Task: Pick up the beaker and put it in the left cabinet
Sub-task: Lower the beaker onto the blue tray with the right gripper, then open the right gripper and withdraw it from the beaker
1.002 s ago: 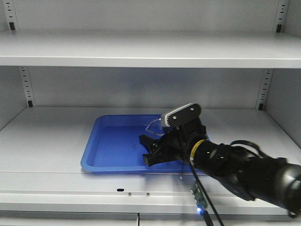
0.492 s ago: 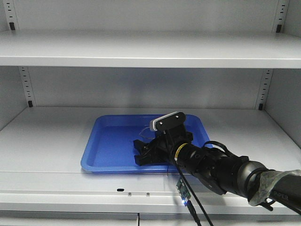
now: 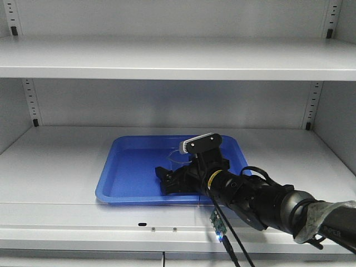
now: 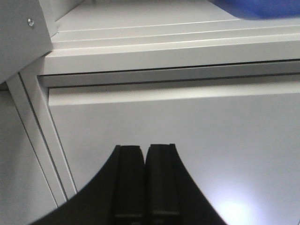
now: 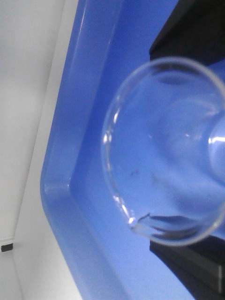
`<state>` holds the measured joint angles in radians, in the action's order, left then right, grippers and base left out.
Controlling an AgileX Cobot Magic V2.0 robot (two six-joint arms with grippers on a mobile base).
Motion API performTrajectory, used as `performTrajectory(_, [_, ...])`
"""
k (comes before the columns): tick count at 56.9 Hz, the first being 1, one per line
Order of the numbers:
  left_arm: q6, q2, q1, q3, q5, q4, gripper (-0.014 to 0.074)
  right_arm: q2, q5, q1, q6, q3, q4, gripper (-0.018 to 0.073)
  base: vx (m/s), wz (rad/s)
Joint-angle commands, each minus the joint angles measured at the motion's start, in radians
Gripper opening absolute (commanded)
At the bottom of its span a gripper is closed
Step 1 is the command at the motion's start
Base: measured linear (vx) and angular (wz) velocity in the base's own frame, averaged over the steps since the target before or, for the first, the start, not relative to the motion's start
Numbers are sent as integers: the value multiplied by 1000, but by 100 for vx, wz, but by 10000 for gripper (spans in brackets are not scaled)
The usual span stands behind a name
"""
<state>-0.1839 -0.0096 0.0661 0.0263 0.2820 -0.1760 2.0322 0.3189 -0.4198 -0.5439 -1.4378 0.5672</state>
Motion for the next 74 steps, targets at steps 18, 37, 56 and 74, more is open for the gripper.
performTrajectory(18, [-3, -18, 7, -9, -83, 2, 4, -209, 66, 2, -8, -27, 36, 648, 0, 0])
performTrajectory(37, [-3, -18, 7, -9, -83, 2, 4, -499, 119, 3, 21, 276, 44, 582, 0, 0])
performTrajectory(56, [-3, -18, 7, -9, -83, 2, 4, -838, -14, 3, 37, 518, 40, 582, 0, 0])
performTrajectory(74, [-3, -18, 7, -9, -83, 2, 4, -961, -37, 3, 37, 580, 41, 582, 0, 0])
